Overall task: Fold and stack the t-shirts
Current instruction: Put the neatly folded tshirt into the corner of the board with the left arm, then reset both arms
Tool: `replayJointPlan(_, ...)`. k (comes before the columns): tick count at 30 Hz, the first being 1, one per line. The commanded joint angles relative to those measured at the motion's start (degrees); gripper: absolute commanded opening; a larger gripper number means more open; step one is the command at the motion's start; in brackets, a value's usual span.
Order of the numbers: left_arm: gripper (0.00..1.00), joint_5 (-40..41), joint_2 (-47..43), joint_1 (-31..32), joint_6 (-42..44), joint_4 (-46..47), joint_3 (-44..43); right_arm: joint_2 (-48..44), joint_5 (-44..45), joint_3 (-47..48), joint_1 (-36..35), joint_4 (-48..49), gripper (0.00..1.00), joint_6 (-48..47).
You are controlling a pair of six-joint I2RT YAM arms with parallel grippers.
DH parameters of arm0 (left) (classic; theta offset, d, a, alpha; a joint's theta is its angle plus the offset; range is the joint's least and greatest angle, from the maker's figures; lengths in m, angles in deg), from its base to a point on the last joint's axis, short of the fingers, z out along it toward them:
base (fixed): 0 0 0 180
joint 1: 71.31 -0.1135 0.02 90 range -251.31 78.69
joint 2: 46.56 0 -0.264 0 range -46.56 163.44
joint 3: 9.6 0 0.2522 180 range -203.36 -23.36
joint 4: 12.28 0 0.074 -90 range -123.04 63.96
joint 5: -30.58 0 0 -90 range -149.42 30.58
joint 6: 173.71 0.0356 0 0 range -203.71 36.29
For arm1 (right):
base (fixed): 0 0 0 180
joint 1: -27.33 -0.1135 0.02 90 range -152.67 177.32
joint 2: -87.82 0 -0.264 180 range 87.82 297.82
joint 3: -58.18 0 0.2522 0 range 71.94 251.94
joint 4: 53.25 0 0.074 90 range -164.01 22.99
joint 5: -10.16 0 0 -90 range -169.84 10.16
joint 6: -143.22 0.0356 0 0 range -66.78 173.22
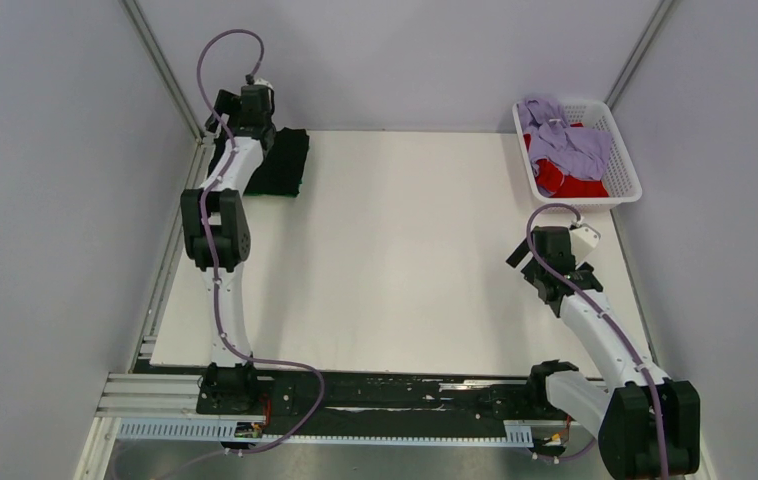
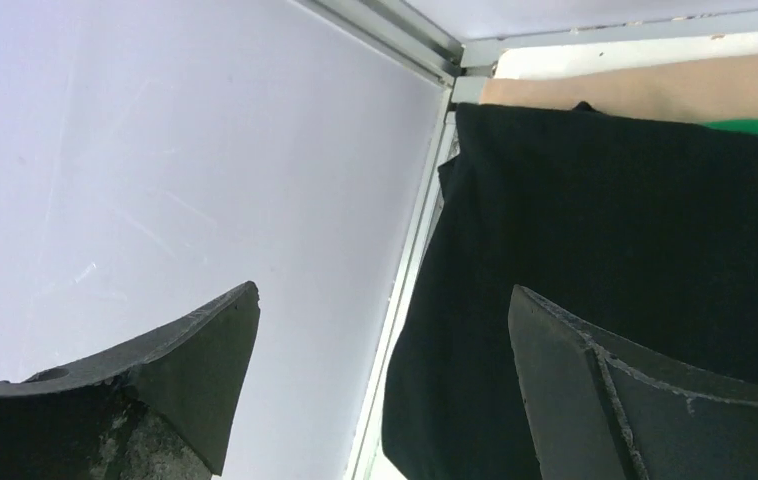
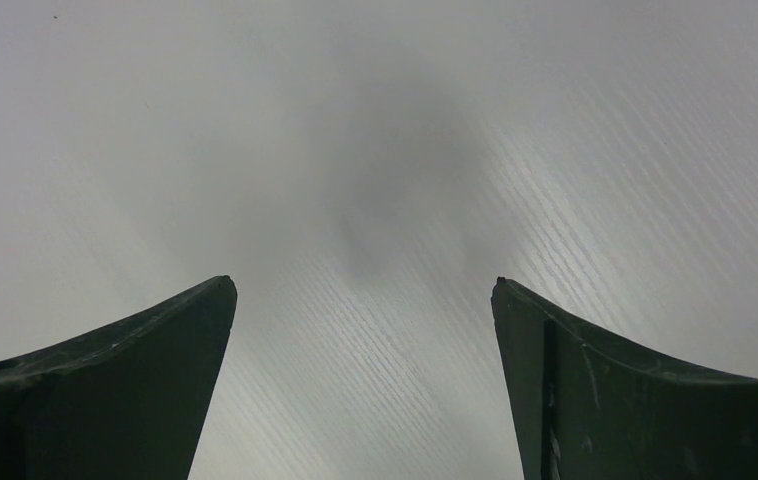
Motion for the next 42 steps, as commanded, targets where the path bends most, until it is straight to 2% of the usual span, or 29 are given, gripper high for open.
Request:
replayJointPlan(1,1.00,-1.36,-5.24,-0.50,-8.28,-3.86,-1.89,-2.35,0.56,1.46,0.22,0.39,1.00,-0.39)
replayJointPlan(5,1.00,-4.81,-8.73,-0.56,-17.92,-10.84,-2.41,-4.48,-1.22,1.27,0.26,0.33,1.00,-0.34)
replayJointPlan(8,1.00,-11.27,-12.57,-0.47,-24.31,-13.77,0.31,-5.77,-1.96,1.18,0.23,0.39,1.00,-0.42)
replayJointPlan(12,1.00,-19.20,-23.68,0.12,-39.19,-16.64,7.11,-6.54,-4.37,0.39,0.24,0.66,1.00,0.26)
replayJointPlan(14,1.00,-26.38,-31.36,1.29,-44.71,-12.47,15.60,-6.65,-5.83,-0.29,0.16,1.33,1.00,0.03)
replayJointPlan(15,1.00,-28.59,-34.10,1.84,-46.51,-10.00,23.15,-6.67,-6.31,-0.58,0.17,1.62,1.00,-0.21)
replayJointPlan(16,1.00,-32.29,-39.78,3.31,-47.13,-4.31,27.51,-6.67,-6.65,-0.72,0.18,1.89,1.00,-0.57)
replayJointPlan(17,1.00,-33.52,-42.53,4.22,-47.99,-1.40,36.08,-6.76,-6.84,-0.74,0.17,2.19,1.00,-1.11)
replayJointPlan(18,1.00,-35.26,-47.93,6.10,-48.51,3.25,40.04,-6.88,-6.96,-0.77,0.17,2.47,1.00,-1.65)
replayJointPlan(19,1.00,-35.93,-50.21,7.15,-48.62,5.28,47.80,-7.11,-7.04,-0.88,0.14,2.87,1.00,-2.40)
replayJointPlan(20,1.00,-37.14,-54.60,9.06,-48.34,8.61,51.09,-7.37,-7.07,-1.05,0.19,3.31,1.00,-3.09)
replayJointPlan(23,1.00,-39.07,-61.69,12.58,-47.92,12.72,65.52,-9.14,-7.02,-2.05,0.12,5.13,1.00,-4.79)
replayJointPlan(29,1.00,-41.27,-75.41,13.46,-45.93,16.77,84.48,-16.38,-11.25,-8.77,0.14,15.84,1.00,-7.81)
replayJointPlan(35,1.00,-42.18,-85.46,13.47,-46.53,17.76,87.61,-21.86,-13.35,-13.71,0.19,22.36,1.00,-8.09)
replayJointPlan(42,1.00,-41.58,-87.90,13.47,-46.93,17.23,88.68,-23.61,-10.92,-15.13,0.17,23.16,1.00,-8.02)
